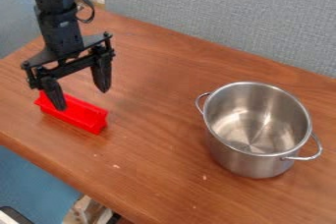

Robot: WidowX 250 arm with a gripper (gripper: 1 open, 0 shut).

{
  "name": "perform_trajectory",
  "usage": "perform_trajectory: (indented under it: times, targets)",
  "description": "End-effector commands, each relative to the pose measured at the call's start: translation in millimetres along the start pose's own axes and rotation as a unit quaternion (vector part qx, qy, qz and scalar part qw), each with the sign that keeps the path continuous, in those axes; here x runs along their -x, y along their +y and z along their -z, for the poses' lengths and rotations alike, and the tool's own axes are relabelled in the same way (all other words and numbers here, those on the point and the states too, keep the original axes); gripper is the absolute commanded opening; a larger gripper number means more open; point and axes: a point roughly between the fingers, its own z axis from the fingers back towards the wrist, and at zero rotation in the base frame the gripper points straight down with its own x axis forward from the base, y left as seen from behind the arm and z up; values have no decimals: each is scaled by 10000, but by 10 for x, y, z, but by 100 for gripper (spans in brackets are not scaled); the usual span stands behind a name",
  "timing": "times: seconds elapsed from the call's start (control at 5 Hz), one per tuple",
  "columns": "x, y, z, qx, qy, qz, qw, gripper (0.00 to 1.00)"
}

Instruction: Put the red object in the metal pot

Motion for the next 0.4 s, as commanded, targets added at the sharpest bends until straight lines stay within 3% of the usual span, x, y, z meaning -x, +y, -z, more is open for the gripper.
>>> perform_trajectory:
  times: [0.0, 0.2]
  targets:
    - [-95, 4, 35, 83, -223, -825, 9963, 100]
    - [-125, -18, 144, 76, -359, -1450, 9888, 100]
